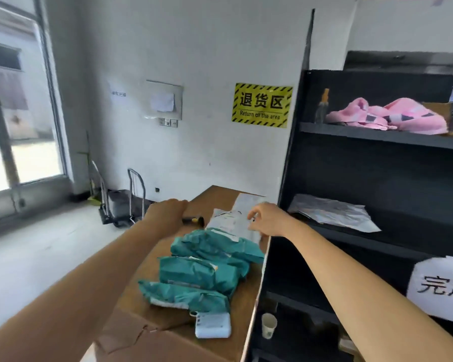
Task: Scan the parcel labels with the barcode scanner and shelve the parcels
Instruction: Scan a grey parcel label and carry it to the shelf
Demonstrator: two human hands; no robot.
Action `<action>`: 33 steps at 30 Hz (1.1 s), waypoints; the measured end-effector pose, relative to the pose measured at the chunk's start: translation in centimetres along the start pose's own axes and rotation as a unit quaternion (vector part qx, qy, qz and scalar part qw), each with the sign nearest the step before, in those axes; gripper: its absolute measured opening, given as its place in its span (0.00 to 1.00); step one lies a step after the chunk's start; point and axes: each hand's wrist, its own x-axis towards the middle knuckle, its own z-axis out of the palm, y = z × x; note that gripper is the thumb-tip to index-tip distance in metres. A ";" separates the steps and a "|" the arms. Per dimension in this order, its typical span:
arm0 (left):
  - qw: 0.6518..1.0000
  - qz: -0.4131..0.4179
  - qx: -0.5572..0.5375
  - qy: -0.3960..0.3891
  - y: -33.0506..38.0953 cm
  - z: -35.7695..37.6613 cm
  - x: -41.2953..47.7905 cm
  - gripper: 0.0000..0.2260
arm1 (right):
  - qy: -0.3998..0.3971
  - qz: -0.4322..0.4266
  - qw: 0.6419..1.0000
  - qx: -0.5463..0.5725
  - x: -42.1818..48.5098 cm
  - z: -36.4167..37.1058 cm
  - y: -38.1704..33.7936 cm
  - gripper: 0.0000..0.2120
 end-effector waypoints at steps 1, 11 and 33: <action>1.000 -0.003 0.015 0.001 -3.0 0.1 -0.7 0.15 | -0.001 -0.013 1.000 -0.003 1.2 1.2 -2.5 0.14; 0.992 -0.109 0.040 -0.057 -33.8 0.9 -5.6 0.18 | -0.040 -0.113 0.993 0.005 14.0 11.8 -27.8 0.16; 0.969 -0.240 -0.011 -0.059 -79.8 8.3 15.0 0.17 | -0.099 -0.254 0.962 0.007 58.2 27.5 -63.6 0.16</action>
